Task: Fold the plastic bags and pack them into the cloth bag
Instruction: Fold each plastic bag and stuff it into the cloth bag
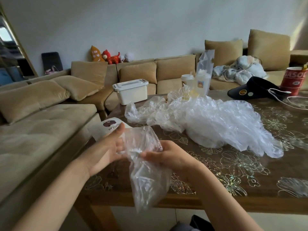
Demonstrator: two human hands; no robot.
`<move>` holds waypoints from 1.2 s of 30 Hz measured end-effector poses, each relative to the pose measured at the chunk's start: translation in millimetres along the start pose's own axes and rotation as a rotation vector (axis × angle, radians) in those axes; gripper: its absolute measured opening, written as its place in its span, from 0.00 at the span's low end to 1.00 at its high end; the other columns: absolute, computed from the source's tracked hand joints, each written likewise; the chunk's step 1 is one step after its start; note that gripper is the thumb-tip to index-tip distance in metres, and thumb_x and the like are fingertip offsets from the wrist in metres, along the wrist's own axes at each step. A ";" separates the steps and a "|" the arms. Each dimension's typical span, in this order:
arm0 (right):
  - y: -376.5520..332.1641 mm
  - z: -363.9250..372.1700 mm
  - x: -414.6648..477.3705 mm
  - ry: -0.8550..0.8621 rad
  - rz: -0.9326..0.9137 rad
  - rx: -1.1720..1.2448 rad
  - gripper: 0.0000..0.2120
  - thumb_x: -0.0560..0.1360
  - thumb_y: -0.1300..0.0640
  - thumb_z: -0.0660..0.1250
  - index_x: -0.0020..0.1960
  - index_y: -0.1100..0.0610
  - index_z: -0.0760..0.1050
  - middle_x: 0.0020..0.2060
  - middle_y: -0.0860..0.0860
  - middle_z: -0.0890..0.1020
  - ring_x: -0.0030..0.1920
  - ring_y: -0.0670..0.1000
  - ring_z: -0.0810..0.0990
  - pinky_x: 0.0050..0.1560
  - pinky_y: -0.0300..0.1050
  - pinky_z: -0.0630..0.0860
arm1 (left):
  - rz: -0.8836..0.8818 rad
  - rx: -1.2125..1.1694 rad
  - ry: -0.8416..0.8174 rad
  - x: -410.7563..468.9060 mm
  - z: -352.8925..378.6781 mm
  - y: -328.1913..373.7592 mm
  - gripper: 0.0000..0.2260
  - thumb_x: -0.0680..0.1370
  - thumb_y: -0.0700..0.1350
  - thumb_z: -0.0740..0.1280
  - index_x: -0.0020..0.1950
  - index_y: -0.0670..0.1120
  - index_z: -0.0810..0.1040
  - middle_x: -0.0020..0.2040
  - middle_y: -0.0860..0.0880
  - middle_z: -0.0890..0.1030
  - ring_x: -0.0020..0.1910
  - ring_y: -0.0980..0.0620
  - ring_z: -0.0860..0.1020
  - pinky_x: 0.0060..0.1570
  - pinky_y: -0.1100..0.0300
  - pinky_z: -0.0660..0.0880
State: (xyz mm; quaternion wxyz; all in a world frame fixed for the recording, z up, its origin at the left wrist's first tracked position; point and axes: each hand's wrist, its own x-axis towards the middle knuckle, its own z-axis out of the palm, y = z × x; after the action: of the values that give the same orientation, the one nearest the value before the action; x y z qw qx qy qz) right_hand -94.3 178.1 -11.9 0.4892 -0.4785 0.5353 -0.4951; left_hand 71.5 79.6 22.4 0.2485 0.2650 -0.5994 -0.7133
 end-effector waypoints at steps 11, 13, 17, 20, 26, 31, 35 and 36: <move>19.9 -22.8 -8.1 -0.106 0.151 0.129 0.15 0.74 0.57 0.69 0.59 0.60 0.73 0.49 0.56 0.82 0.47 0.55 0.81 0.53 0.55 0.78 | 0.065 0.134 0.260 8.7 30.0 -53.2 0.14 0.68 0.48 0.71 0.46 0.39 0.77 0.39 0.44 0.82 0.37 0.49 0.79 0.43 0.58 0.76; 21.1 -24.0 -7.4 -0.106 0.142 0.113 0.09 0.77 0.59 0.65 0.55 0.60 0.74 0.44 0.55 0.81 0.38 0.53 0.80 0.39 0.47 0.79 | 0.142 0.187 0.299 8.0 29.4 -54.6 0.16 0.67 0.47 0.71 0.46 0.36 0.77 0.38 0.46 0.82 0.38 0.50 0.79 0.41 0.62 0.76; 23.2 -23.6 0.7 -0.084 0.036 0.242 0.08 0.79 0.62 0.60 0.51 0.59 0.79 0.39 0.56 0.80 0.31 0.51 0.76 0.25 0.39 0.75 | 0.191 0.100 0.304 7.6 28.1 -53.2 0.03 0.69 0.39 0.70 0.42 0.41 0.78 0.35 0.49 0.82 0.34 0.53 0.80 0.33 0.65 0.77; 20.0 -24.1 2.6 -0.116 -0.004 0.361 0.11 0.79 0.65 0.57 0.53 0.59 0.79 0.39 0.56 0.81 0.30 0.50 0.78 0.24 0.38 0.76 | 0.173 -0.013 0.260 5.4 26.6 -50.3 0.07 0.65 0.35 0.72 0.40 0.44 0.81 0.38 0.47 0.83 0.37 0.51 0.81 0.34 0.63 0.79; 19.8 -25.6 7.2 -0.095 -0.015 0.331 0.22 0.76 0.73 0.54 0.39 0.57 0.84 0.34 0.53 0.83 0.26 0.46 0.76 0.24 0.35 0.73 | 0.082 -0.227 0.289 3.4 19.7 -49.2 0.10 0.76 0.34 0.58 0.47 0.42 0.78 0.40 0.46 0.83 0.37 0.52 0.81 0.36 0.61 0.78; 20.5 -25.1 8.1 -0.044 -0.053 0.083 0.23 0.74 0.76 0.50 0.39 0.61 0.81 0.25 0.51 0.76 0.23 0.43 0.66 0.24 0.31 0.64 | -0.159 -0.245 -0.010 -2.0 16.1 -51.8 0.26 0.78 0.58 0.58 0.63 0.39 0.77 0.61 0.39 0.78 0.61 0.41 0.77 0.56 0.49 0.75; 17.6 -22.0 5.5 -0.038 -0.068 -0.065 0.23 0.72 0.77 0.49 0.38 0.60 0.80 0.28 0.46 0.81 0.26 0.41 0.73 0.27 0.31 0.69 | -0.211 -0.210 -0.135 -2.6 15.1 -55.0 0.24 0.67 0.51 0.75 0.61 0.44 0.80 0.62 0.40 0.78 0.61 0.42 0.77 0.57 0.49 0.76; 16.8 -21.0 4.5 -0.040 -0.067 -0.087 0.23 0.72 0.77 0.49 0.38 0.60 0.80 0.29 0.45 0.81 0.26 0.40 0.74 0.27 0.31 0.69 | -0.231 -0.161 -0.098 -1.1 11.9 -57.8 0.23 0.67 0.47 0.76 0.60 0.43 0.80 0.61 0.40 0.79 0.60 0.44 0.78 0.55 0.51 0.77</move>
State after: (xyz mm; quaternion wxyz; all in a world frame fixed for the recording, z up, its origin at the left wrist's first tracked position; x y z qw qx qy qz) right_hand -116.0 175.8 -28.2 0.4616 -0.5268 0.5301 -0.4779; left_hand 62.2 98.0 -32.9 0.1557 0.2761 -0.5173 -0.7949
